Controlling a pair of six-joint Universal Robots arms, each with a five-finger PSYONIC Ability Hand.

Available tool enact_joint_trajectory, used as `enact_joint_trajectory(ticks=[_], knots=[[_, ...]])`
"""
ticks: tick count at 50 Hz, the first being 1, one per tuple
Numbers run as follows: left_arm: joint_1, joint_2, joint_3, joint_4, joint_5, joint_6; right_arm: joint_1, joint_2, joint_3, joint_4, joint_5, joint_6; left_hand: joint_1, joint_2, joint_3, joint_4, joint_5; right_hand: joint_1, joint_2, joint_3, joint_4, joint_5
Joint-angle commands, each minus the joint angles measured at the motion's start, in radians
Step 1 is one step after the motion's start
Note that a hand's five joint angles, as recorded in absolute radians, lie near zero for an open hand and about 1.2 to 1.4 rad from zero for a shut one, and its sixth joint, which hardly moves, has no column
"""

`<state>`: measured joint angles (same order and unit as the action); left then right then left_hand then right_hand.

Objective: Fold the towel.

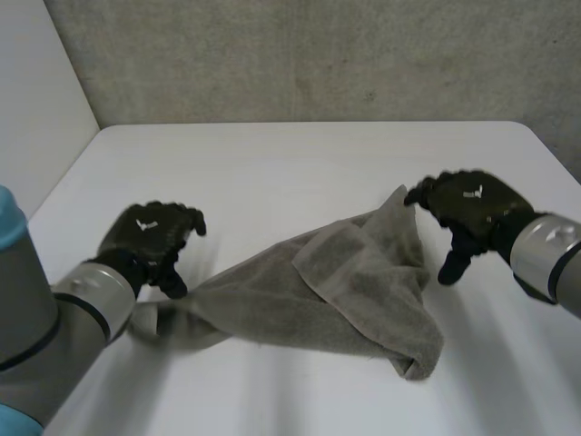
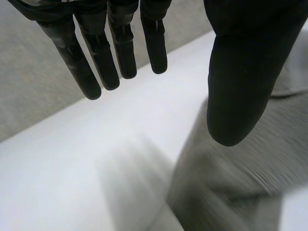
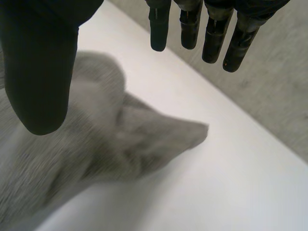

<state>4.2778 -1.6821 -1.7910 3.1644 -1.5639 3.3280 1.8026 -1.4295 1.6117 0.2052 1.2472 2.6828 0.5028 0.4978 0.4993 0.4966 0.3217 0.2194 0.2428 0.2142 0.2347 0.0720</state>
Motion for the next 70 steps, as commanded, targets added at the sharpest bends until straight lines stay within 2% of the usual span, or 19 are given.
enact_joint_trajectory(ticks=[1,11,18,24,34,37,39,40,42,43,44,45,46,47,53,58,64,66,70], knots=[[0.039,0.030,0.056,0.009,-0.002,-0.010,0.056,0.058,-0.159,-0.006,0.021,0.058,0.051,0.056,0.055,0.057,0.058,-0.045,-0.068,-0.040,-0.060,-0.072],[0.043,-0.056,0.120,-0.012,-0.018,-0.117,0.179,0.287,-0.403,0.010,0.067,0.058,0.060,0.065,0.064,0.066,0.067,-0.045,-0.068,-0.040,-0.060,-0.072],[0.068,-0.128,0.147,-0.164,-0.021,-0.225,0.213,0.444,-0.518,0.011,0.035,0.003,-0.016,-0.011,-0.012,-0.010,-0.009,-0.045,-0.068,-0.040,-0.060,-0.072],[0.089,-0.137,0.096,-0.213,-0.021,-0.229,0.268,0.552,-0.582,0.013,-0.015,-0.101,-0.110,-0.105,-0.107,-0.104,-0.104,-0.045,-0.068,-0.040,-0.060,-0.072],[0.102,-0.111,0.007,-0.215,-0.021,-0.214,0.288,0.682,-0.642,0.026,-0.008,-0.147,-0.099,-0.094,-0.095,-0.092,-0.092,-0.045,-0.068,-0.040,-0.060,-0.072],[0.105,-0.110,-0.018,-0.213,-0.019,-0.205,0.288,0.705,-0.659,0.025,0.000,-0.149,-0.087,-0.082,-0.083,-0.081,-0.080,0.147,0.124,0.153,0.132,0.120],[0.109,-0.111,-0.028,-0.208,-0.019,-0.177,0.288,0.718,-0.673,0.025,0.006,-0.152,-0.020,-0.015,-0.016,-0.014,-0.013,0.512,0.489,0.518,0.497,0.485],[0.109,-0.111,-0.028,-0.208,-0.019,-0.177,0.288,0.718,-0.673,0.025,0.006,-0.152,-0.019,-0.014,-0.016,-0.013,-0.013,0.514,0.491,0.520,0.499,0.487],[0.111,-0.116,-0.031,-0.204,-0.018,-0.162,0.288,0.718,-0.681,0.019,0.014,-0.153,0.086,0.091,0.090,0.093,0.093,0.964,0.941,0.970,0.949,0.937],[0.112,-0.120,-0.031,-0.193,-0.018,-0.147,0.288,0.718,-0.681,0.019,0.014,-0.153,0.229,0.234,0.232,0.235,0.235,0.967,0.943,0.972,0.951,0.939],[0.112,-0.129,-0.030,-0.169,-0.018,-0.133,0.288,0.715,-0.685,0.013,0.015,-0.155,0.437,0.442,0.440,0.443,0.443,1.175,1.151,1.180,1.160,1.148],[0.112,-0.129,-0.030,-0.168,-0.018,-0.133,0.288,0.715,-0.685,0.013,0.015,-0.155,0.439,0.444,0.442,0.445,0.445,1.177,1.153,1.182,1.162,1.150],[0.112,-0.146,-0.025,-0.135,-0.019,-0.124,0.287,0.712,-0.697,0.007,0.023,-0.164,0.750,0.755,0.753,0.756,0.756,1.177,1.153,1.182,1.162,1.150],[0.112,-0.163,-0.021,-0.095,-0.021,-0.113,0.287,0.707,-0.716,-0.004,0.035,-0.175,0.892,0.897,0.896,0.898,0.899,1.177,1.153,1.182,1.162,1.150],[0.117,-0.174,0.047,0.031,-0.033,-0.053,0.287,0.667,-0.794,-0.084,0.149,-0.199,0.893,0.898,0.897,0.900,0.900,1.177,1.153,1.182,1.162,1.150],[0.106,-0.179,0.258,0.155,-0.083,0.048,0.267,0.543,-0.826,-0.402,0.287,-0.160,0.893,0.898,0.897,0.900,0.900,1.177,1.153,1.182,1.162,1.150],[0.100,-0.174,0.429,0.286,-0.128,0.041,0.212,0.389,-0.701,-0.679,0.311,-0.031,0.893,0.898,0.897,0.900,0.900,1.177,1.153,1.182,1.162,1.150],[0.097,-0.165,0.459,0.417,-0.133,0.022,0.189,0.272,-0.572,-0.803,0.314,0.053,0.893,0.898,0.897,0.900,0.900,1.177,1.153,1.182,1.162,1.150],[0.085,-0.143,0.452,0.528,-0.137,0.016,0.175,0.185,-0.457,-0.860,0.307,0.101,0.893,0.898,0.897,0.900,0.900,1.177,1.153,1.182,1.162,1.150]])
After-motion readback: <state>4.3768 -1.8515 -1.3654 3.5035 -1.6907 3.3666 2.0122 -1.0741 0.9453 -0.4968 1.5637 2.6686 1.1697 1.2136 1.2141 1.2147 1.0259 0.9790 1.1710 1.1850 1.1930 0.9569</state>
